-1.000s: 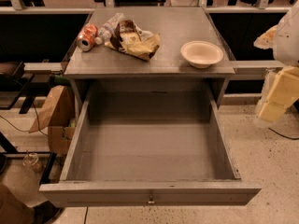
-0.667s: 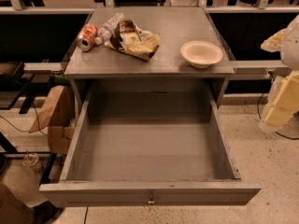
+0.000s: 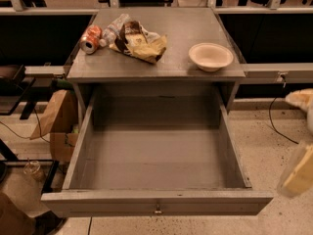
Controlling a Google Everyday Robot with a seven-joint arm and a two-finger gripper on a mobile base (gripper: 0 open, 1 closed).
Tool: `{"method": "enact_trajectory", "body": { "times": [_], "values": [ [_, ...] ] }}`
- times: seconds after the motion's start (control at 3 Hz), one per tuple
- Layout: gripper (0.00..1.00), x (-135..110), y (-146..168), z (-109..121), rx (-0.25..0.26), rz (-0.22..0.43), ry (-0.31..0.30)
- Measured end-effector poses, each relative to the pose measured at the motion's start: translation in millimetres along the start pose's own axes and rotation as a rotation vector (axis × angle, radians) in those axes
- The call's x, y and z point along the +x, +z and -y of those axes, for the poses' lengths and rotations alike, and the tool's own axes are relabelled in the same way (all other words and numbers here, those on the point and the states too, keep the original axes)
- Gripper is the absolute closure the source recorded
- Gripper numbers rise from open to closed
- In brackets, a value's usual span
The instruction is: Close top drawer
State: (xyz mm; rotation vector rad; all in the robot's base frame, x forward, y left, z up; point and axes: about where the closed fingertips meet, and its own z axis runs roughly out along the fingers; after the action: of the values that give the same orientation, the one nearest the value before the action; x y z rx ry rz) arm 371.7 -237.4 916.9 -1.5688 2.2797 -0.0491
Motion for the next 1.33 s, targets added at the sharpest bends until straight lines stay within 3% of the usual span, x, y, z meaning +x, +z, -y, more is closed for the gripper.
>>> {"method": "enact_trajectory", "body": {
  "times": [0.33, 0.67, 1.0, 1.33],
  "values": [
    [0.14, 20.1, 33.1, -47.9, -0.055, 0.039, 0.061],
    [0.36, 20.5, 68.0, -88.0, -0.112, 0.117, 0.090],
    [0.60, 19.0, 114.5, -118.0, -0.166, 0.193, 0.117],
    [0.90, 21.9, 184.0, -133.2, -0.214, 0.244, 0.154]
  ]
}}
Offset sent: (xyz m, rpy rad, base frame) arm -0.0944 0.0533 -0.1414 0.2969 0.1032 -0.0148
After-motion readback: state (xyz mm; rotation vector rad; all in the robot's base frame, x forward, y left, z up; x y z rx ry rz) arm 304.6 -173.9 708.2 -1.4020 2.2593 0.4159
